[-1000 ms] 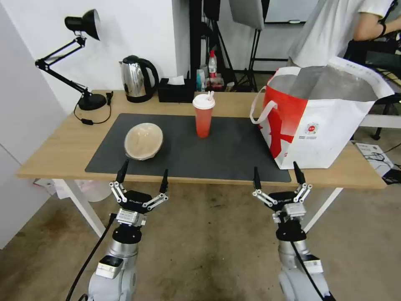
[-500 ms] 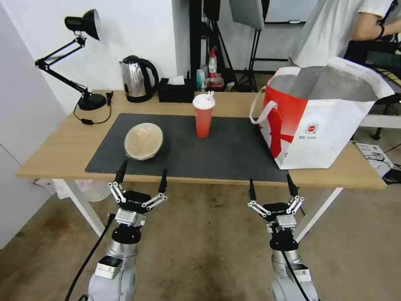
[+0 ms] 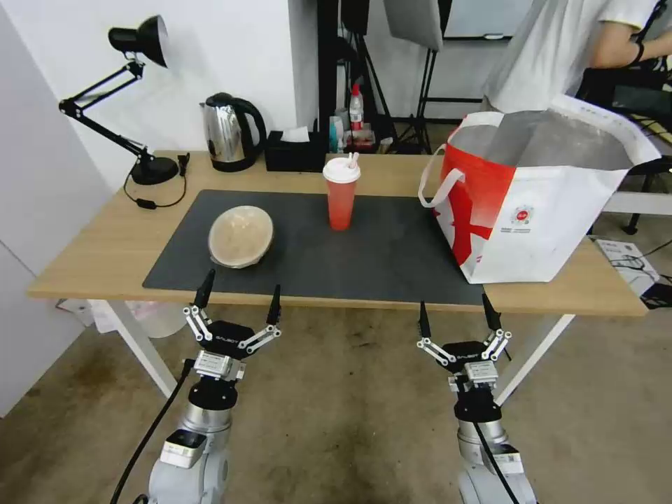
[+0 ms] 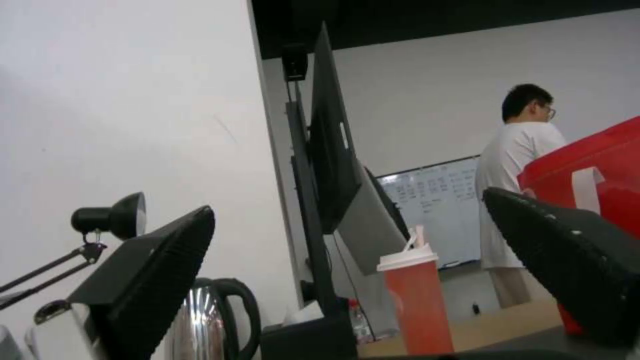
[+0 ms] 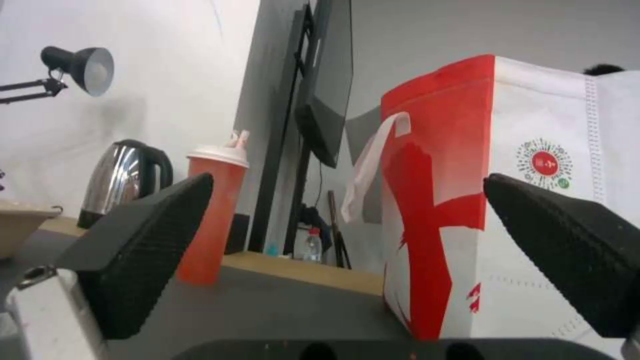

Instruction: Pick up the trash from the table and place it into the takeout bag.

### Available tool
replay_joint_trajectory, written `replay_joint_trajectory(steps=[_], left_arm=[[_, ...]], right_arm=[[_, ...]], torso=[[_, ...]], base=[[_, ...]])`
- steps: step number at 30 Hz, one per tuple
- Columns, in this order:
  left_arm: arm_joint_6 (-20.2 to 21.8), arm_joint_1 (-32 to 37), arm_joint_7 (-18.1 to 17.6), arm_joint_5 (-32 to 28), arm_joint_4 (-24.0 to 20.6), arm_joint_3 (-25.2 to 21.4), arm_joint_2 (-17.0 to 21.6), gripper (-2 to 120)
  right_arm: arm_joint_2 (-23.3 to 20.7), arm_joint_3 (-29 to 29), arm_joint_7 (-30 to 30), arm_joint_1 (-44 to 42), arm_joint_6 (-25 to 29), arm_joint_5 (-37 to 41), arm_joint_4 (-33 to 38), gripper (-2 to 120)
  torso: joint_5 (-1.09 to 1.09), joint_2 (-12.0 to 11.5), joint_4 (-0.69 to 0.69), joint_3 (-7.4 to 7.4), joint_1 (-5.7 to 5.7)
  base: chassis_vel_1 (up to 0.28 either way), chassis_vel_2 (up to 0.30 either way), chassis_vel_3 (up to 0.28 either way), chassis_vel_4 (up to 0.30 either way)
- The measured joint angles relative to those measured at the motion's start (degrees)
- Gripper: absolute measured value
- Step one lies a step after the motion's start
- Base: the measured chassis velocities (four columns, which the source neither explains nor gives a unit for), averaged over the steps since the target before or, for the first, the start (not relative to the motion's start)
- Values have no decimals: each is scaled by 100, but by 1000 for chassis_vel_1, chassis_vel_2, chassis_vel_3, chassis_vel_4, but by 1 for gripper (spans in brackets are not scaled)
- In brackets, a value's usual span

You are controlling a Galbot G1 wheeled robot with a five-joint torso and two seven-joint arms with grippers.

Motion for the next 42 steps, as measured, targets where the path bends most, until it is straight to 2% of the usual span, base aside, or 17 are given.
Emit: replay_joint_trajectory(steps=[8,13,22,26,27,31,33,35,36,39,42], left_arm=[[-2,0,0,3,15,5,0,100],[-2,-4,1,7,26,15,-1,100],[-3,0,2,31,39,19,-2,100],[-3,0,2,31,32,-5,0,100],[-3,0,2,31,32,-5,0,100],[-3,2,5,41,44,-3,0,100],[-3,2,6,45,47,-2,0,100],[-3,-1,8,65,58,3,-1,100],[-3,-1,8,65,58,3,-1,100],[-4,-11,9,132,60,-14,-1,100],[-4,-12,9,141,61,-19,-1,100]], right_arm=[[-38,-14,-29,10,-6,-10,46,100],[-224,-159,-180,118,-63,-12,196,100],[-541,-906,-250,641,-1024,268,594,100],[-786,-1208,-259,1112,-1790,622,759,100],[-786,-1208,-259,1112,-1790,622,759,100],[-1046,-1405,-439,1514,-2449,982,789,100],[-1084,-1432,-474,1565,-2534,1048,789,100],[-1279,-1585,-646,1822,-2973,1387,750,100],[-1279,-1585,-646,1822,-2973,1387,750,100],[-1476,-1799,-711,2230,-3444,1822,660,100],[-1510,-1863,-717,2405,-3550,1930,604,100]], torso=[[0,0,-1,0,0],[-1,0,0,0,0],[0,0,0,0,0],[0,0,0,0,0],[0,0,0,0,0],[1,0,0,0,0],[0,0,0,1,0],[0,0,0,1,0],[0,0,0,1,0],[0,0,-1,1,1],[0,0,0,0,0]], base=[[0,0,0,0],[0,0,0,0],[0,0,0,0],[0,0,0,0],[0,0,0,0],[0,0,0,0],[0,0,0,0],[0,0,0,0],[0,0,0,0],[0,0,0,0],[0,0,0,0]])
